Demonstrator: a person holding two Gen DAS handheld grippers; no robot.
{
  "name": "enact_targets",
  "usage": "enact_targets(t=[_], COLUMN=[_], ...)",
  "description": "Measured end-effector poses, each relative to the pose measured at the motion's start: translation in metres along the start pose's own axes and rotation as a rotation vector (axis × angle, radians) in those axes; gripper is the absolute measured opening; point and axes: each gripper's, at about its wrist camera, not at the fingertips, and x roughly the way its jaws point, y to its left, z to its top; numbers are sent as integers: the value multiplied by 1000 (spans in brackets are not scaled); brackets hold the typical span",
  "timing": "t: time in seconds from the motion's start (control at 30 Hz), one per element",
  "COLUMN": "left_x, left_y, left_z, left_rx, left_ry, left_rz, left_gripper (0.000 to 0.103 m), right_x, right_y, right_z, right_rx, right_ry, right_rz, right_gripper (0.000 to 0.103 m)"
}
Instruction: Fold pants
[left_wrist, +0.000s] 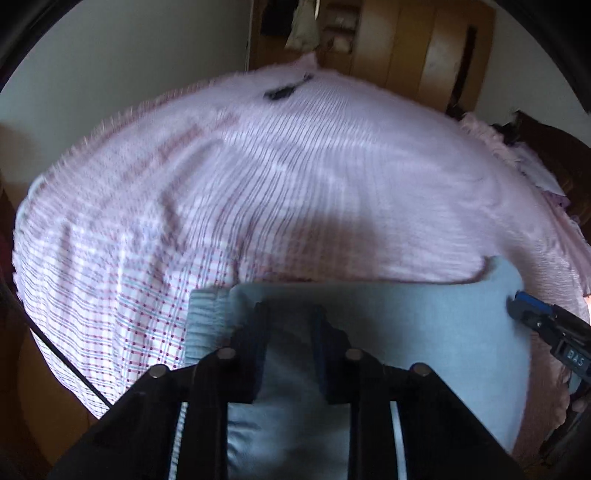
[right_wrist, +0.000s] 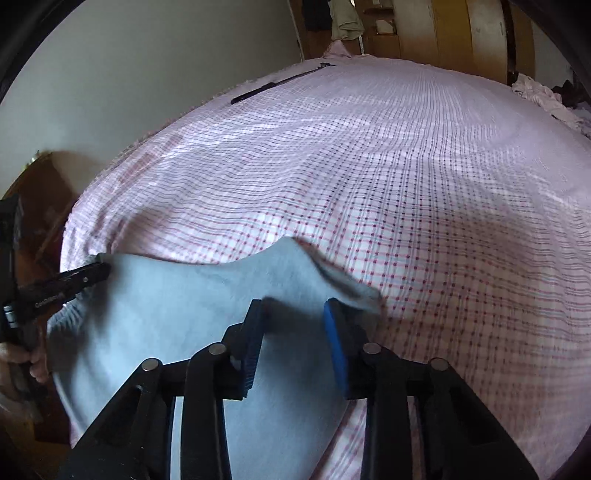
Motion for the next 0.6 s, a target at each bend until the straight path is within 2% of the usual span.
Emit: enact_targets(t=[0.1,0.23,0.37,0.47,0.53,0.6], left_x=[16,24,9,-15,-33,-47], left_y=[7,7,5,2,-2,-3], left_z=[3,4,4,-7,-20,-36], left_rx=[-6,13,34,42,46,41], left_ry=[11,8,21,16,5,-3], left_rz=[9,1,-11,-10,-2,-7], left_gripper=[12,12,14,24,33,48], right_x=[5,-3,-29,-46,-45,-36], right_y=[-2,-4,-1,10,17,22], right_z=[3,1,-8,-17,-21,-21], right_rx=[-6,9,26,-11,-48,-68], right_ry=[-12,-9,-24,-45,-28,8], right_rz=[7,17,21,39,45,21], right_gripper=[24,24,25,25,25,25])
